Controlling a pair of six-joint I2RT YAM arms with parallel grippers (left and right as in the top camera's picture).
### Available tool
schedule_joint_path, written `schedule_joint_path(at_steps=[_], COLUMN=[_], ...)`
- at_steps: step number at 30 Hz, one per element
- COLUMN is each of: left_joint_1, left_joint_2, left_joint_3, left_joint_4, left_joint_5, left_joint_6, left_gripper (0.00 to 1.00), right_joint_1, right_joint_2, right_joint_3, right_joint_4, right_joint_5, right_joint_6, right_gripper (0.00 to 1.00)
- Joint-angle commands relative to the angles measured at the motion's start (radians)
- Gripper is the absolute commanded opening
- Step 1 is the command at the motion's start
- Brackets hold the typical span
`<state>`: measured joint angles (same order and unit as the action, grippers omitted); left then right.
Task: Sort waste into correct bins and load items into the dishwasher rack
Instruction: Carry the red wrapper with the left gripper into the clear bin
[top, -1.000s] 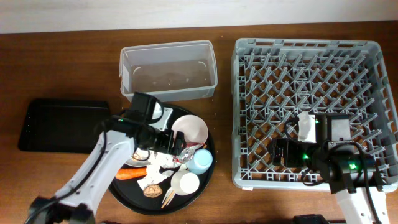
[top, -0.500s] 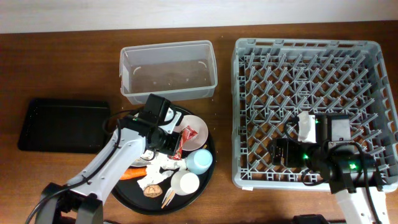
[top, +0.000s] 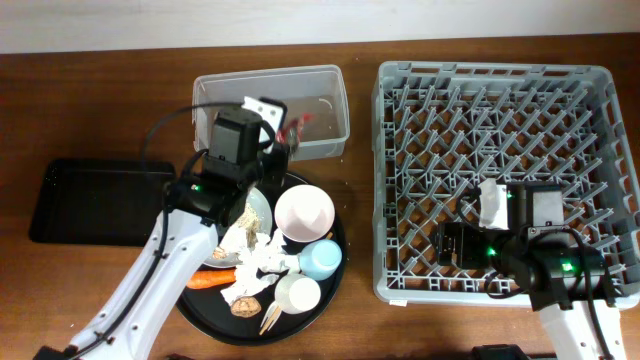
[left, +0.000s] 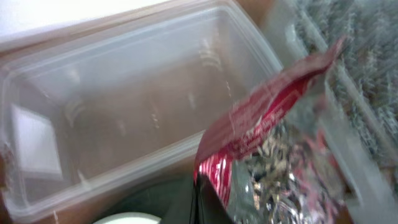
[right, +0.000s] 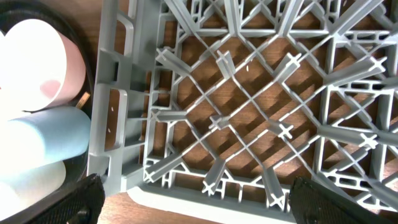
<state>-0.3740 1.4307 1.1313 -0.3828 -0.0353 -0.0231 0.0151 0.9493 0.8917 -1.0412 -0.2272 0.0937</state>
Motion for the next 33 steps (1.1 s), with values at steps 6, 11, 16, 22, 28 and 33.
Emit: schedule_joint_path(at_steps=[6, 11, 16, 22, 28, 33], left_joint_1=[0.004, 0.032, 0.031, 0.030, 0.030, 0.030], left_joint_2=[0.255, 0.222, -0.011, -0.039, -0.038, -0.037], left_joint_3=[0.010, 0.029, 0.034, -0.003, -0.202, -0.312], left_joint_4=[0.313, 0.288, -0.208, -0.660, -0.469, -0.293], left_joint_5=[-0.217, -0.216, -0.052, 0.021, 0.104, 0.178], left_joint_6=[0.002, 0.002, 0.001, -0.156, -0.156, -0.156], left_gripper=[0.01, 0.73, 0.87, 0.87, 0.84, 0.75], right_joint_1=[-0.003, -0.003, -0.003, -0.003, -0.003, -0.003], right_joint_2=[0.000, 0.000, 0.000, 0.000, 0.000, 0.000], right_joint_3=[0.017, 0.017, 0.017, 0.017, 0.017, 0.017], right_joint_4=[0.000, 0.000, 0.000, 0.000, -0.001, -0.002], right_joint_5=[0.002, 0.002, 0.002, 0.002, 0.002, 0.002], right_joint_6=[-0.006, -0.006, -0.006, -0.006, -0.006, -0.006], right_gripper=[0.98, 0.98, 0.98, 0.98, 0.98, 0.98])
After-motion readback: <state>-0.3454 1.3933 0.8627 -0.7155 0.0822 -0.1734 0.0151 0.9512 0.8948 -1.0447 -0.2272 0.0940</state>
